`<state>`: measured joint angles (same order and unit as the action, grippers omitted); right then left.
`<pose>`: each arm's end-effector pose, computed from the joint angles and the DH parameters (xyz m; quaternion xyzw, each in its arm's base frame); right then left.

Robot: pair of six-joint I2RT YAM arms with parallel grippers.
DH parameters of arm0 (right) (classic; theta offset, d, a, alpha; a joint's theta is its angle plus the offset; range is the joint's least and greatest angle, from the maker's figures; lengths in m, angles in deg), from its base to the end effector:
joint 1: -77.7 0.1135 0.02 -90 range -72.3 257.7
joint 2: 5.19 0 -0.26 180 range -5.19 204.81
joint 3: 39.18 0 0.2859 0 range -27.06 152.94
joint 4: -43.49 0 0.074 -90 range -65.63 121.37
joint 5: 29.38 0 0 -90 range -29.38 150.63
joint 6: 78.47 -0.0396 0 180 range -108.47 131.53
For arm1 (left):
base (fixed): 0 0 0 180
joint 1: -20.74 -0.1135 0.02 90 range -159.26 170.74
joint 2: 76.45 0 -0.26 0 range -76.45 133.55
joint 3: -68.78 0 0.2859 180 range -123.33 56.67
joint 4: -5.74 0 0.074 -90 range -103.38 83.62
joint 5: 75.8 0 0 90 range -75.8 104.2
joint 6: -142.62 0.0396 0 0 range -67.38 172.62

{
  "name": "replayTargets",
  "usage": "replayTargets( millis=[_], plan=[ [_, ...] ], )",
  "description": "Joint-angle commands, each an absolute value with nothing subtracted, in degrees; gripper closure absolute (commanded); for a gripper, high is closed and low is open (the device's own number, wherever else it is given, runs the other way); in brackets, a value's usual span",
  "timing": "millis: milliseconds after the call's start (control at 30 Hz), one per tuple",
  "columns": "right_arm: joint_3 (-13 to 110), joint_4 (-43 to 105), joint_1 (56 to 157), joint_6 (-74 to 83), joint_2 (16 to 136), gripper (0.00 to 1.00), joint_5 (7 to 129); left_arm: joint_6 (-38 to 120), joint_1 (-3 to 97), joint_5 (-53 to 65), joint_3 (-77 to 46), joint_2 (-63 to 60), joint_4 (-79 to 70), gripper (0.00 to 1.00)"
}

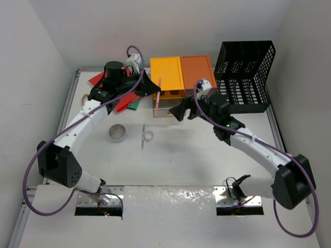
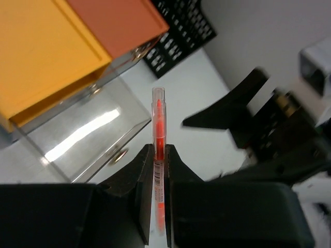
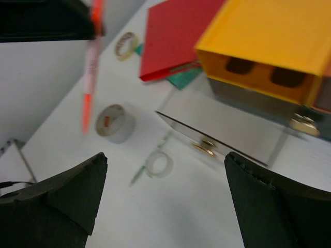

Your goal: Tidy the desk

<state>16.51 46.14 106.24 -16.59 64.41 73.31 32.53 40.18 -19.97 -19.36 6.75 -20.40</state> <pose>0.2746 0.1593 0.2665 -0.0729 0.7681 0.3744 0.5144 0.3449 -0.1453 0.3577 0.1615 0.7896 -0.4107 0.4262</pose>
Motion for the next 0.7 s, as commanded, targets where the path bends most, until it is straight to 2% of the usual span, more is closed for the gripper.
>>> replayTargets(
  millis=[0,200,267,333,433,567,667],
  plan=[
    [23.11,51.32,108.47,-20.96,68.88,0.11,75.31,18.03,40.60,-19.98,-16.20,7.13,-8.06,1.00],
    [22.60,53.25,109.08,-23.10,69.87,0.17,78.20,15.36,40.69,-19.11,-16.45,9.15,-9.19,1.00],
    [21.02,55.79,109.34,-24.06,68.99,0.24,78.46,15.89,40.69,-18.58,-17.07,9.33,-9.10,1.00],
    [21.89,55.46,110.04,-24.50,69.69,0.26,78.73,15.36,40.69,-19.10,-17.59,9.59,-9.10,1.00],
    [24.43,54.66,110.57,-25.12,73.20,0.27,79.43,15.18,40.69,-19.99,-17.77,10.03,-8.66,1.00],
    [26.28,55.54,110.66,-26.87,78.12,0.34,80.40,15.36,40.69,-19.63,-16.72,9.77,-9.19,1.00],
    [26.37,57.12,110.84,-29.15,79.44,0.49,81.98,15.10,40.69,-19.37,-15.84,9.77,-9.01,1.00]
  ],
)
